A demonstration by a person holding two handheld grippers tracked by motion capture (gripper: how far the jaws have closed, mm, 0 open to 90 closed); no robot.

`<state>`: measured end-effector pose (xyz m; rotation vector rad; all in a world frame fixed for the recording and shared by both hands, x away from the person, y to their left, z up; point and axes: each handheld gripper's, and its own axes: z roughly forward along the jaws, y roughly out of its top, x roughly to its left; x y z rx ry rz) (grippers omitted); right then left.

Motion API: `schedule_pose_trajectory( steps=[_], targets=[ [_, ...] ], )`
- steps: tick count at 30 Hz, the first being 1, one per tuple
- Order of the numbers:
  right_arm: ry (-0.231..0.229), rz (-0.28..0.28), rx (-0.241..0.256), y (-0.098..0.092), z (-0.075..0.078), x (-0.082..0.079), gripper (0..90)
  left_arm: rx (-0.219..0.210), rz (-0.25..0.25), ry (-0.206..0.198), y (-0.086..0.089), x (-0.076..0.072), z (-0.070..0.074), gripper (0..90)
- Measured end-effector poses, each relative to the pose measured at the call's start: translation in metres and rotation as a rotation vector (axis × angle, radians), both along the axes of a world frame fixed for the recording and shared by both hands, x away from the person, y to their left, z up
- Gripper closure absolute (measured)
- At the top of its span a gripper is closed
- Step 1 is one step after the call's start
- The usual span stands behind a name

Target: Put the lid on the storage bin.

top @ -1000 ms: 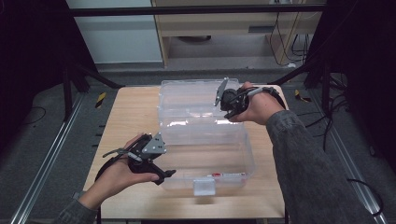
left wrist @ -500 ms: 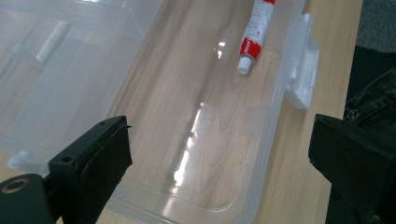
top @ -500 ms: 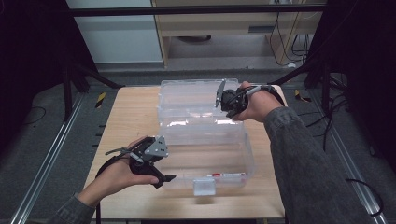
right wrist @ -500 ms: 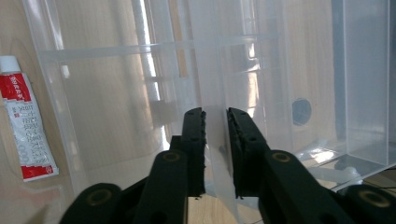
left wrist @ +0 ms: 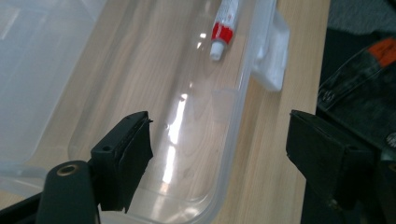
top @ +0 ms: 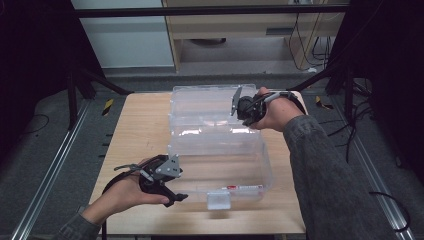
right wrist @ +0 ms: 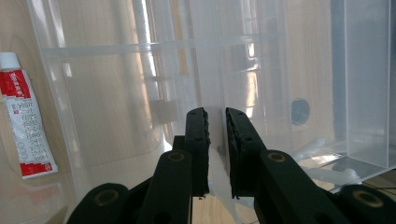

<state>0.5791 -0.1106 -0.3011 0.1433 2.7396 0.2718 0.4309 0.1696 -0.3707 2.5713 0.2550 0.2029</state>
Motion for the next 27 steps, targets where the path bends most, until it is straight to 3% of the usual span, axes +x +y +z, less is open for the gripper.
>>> schedule_pose_trajectory(
  steps=[5,13,20,23,27],
  targets=[
    [-0.004,-0.001,0.009,0.0,-0.001,0.0,79.8,0.017,-0.02,0.045,-0.004,-0.002,-0.009,32.7],
    [0.0,-0.005,0.01,0.001,0.0,0.0,79.8,0.076,-0.051,0.066,-0.012,0.001,-0.02,56.3],
    [0.002,-0.007,0.01,-0.001,0.0,0.0,79.7,0.097,-0.055,0.073,-0.014,0.005,-0.024,69.4],
    [0.002,-0.007,0.013,-0.001,0.0,0.0,79.7,0.123,-0.061,0.055,-0.016,0.006,-0.025,74.2],
    [0.003,-0.012,0.009,0.0,0.0,0.0,79.6,0.114,-0.062,0.051,-0.016,0.005,-0.026,81.6]
  ],
)
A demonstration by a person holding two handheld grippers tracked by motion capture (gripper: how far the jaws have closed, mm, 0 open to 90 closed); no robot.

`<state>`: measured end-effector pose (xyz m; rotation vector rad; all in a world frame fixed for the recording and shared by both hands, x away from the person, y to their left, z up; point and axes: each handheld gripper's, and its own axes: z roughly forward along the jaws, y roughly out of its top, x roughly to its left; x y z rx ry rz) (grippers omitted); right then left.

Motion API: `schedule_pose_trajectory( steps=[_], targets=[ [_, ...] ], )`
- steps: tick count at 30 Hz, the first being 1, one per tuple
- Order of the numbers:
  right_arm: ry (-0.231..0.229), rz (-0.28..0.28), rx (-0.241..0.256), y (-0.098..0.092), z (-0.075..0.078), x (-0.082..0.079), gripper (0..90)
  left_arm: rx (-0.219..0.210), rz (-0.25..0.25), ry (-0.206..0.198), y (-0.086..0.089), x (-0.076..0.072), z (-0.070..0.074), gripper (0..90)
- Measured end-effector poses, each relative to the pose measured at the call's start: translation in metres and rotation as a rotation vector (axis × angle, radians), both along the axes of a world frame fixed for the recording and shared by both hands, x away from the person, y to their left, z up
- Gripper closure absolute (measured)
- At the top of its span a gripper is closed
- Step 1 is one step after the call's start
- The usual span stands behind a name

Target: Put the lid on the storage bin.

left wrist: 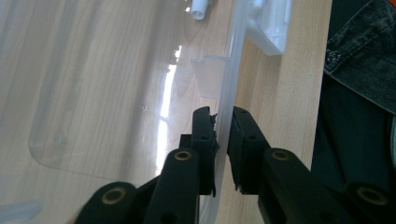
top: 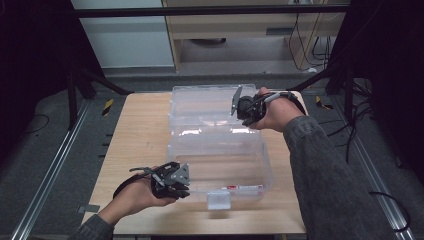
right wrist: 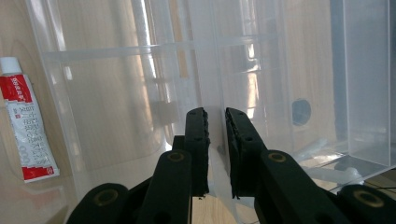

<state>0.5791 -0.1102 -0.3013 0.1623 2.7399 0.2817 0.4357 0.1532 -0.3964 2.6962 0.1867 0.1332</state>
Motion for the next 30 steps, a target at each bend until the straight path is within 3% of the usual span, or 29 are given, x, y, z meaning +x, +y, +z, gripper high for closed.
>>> schedule_pose_trajectory(
  steps=[8,21,30],
  targets=[
    [0.0,0.003,-0.006,0.001,0.0,0.0,79.9,-0.008,0.012,0.011,0.001,0.001,0.0,82.2],
    [-0.011,-0.002,-0.015,0.004,0.0,0.005,80.9,-0.014,0.014,-0.009,-0.002,0.005,-0.001,82.6],
    [0.014,0.024,0.002,0.006,0.008,-0.005,85.5,-0.022,0.035,-0.032,-0.001,0.003,-0.002,82.0]
  ],
)
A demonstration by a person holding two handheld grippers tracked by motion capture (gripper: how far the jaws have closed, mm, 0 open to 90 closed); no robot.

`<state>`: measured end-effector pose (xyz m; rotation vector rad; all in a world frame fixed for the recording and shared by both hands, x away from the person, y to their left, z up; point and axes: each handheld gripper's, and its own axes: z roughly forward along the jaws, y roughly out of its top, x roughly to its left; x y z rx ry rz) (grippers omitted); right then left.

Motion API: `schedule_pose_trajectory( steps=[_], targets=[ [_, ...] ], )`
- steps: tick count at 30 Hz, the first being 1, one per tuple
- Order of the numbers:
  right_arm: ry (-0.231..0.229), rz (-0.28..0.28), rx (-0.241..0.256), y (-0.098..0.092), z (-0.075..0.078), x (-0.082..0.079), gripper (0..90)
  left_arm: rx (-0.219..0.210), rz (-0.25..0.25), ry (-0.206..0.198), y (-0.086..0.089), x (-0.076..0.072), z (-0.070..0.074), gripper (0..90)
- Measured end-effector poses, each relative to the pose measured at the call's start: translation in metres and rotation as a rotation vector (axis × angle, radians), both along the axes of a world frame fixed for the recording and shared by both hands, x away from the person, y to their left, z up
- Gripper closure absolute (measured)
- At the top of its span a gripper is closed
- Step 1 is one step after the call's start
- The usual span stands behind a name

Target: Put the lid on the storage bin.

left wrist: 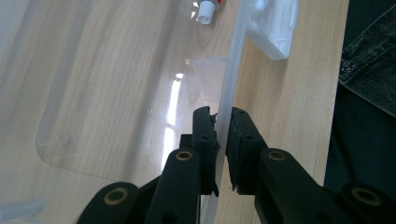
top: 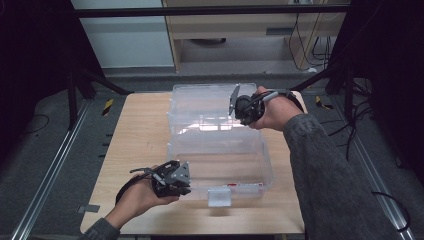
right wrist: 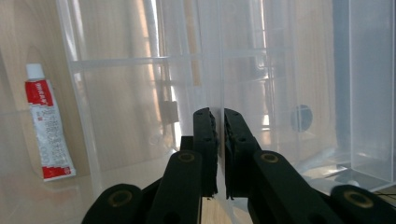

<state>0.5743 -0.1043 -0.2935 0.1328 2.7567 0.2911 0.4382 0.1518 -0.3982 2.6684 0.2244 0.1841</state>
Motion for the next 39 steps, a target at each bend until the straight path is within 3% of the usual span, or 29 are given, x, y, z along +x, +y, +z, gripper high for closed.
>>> schedule_pose_trajectory(
  steps=[16,29,39],
  targets=[
    [0.026,0.013,0.063,-0.011,0.006,-0.023,88.1,0.03,0.026,-0.037,-0.003,-0.001,0.001,79.1],
    [0.016,-0.001,0.061,-0.009,0.005,-0.004,87.7,0.03,0.05,-0.051,-0.007,0.01,0.0,79.0],
    [0.02,0.034,0.083,-0.012,0.009,-0.022,89.0,0.038,0.062,-0.068,-0.009,0.009,0.0,77.8]
  ],
)
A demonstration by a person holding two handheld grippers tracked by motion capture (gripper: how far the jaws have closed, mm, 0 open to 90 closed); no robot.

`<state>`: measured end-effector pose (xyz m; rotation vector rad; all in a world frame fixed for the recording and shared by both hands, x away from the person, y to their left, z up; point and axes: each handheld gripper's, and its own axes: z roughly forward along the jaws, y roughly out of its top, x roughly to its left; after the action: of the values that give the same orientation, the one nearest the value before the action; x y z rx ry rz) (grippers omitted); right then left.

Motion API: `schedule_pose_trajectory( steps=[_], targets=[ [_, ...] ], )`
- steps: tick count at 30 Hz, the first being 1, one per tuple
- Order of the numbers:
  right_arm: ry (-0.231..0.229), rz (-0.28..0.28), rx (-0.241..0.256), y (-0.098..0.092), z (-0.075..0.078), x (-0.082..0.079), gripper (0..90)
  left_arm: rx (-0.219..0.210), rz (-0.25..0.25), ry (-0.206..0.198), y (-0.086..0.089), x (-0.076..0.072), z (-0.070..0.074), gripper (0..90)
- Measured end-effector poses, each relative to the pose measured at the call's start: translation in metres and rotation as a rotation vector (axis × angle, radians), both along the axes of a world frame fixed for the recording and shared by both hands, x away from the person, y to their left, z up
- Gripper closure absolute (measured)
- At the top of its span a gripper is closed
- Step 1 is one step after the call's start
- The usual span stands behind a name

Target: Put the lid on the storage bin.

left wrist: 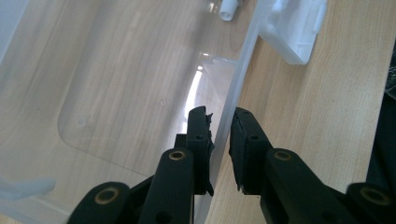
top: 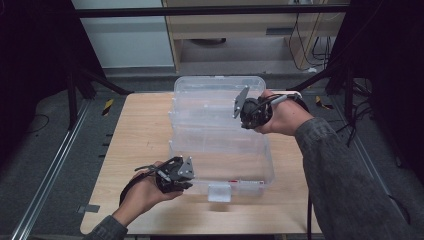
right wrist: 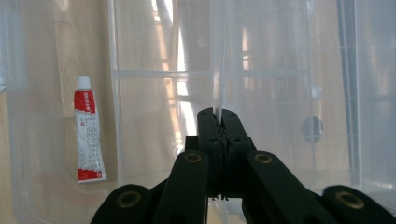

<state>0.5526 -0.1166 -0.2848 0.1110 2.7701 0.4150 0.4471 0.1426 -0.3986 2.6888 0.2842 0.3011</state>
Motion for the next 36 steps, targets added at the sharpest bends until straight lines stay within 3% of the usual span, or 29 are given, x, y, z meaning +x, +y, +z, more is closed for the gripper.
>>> schedule_pose_trajectory(
  steps=[11,20,32,33,34,36],
  targets=[
    [-0.009,0.033,0.021,-0.007,-0.001,-0.024,88.8,0.033,-0.006,-0.012,-0.002,0.001,0.0,76.2],
    [-0.002,0.046,0.036,-0.01,-0.002,-0.034,88.6,0.051,-0.013,-0.01,-0.004,0.002,0.001,75.9],
    [-0.018,0.059,0.017,-0.009,-0.005,-0.046,88.3,0.058,-0.015,-0.014,-0.005,0.002,0.001,75.8],
    [-0.019,0.059,0.012,-0.009,-0.005,-0.047,88.2,0.049,0.014,0.0,-0.005,0.0,0.0,75.8],
    [-0.019,0.059,0.012,-0.009,-0.005,-0.047,88.2,0.059,-0.014,-0.014,-0.005,0.002,0.001,75.8],
    [-0.019,0.058,0.011,-0.009,-0.005,-0.046,88.1,0.063,-0.011,-0.014,-0.005,0.002,0.001,75.8]
  ],
)
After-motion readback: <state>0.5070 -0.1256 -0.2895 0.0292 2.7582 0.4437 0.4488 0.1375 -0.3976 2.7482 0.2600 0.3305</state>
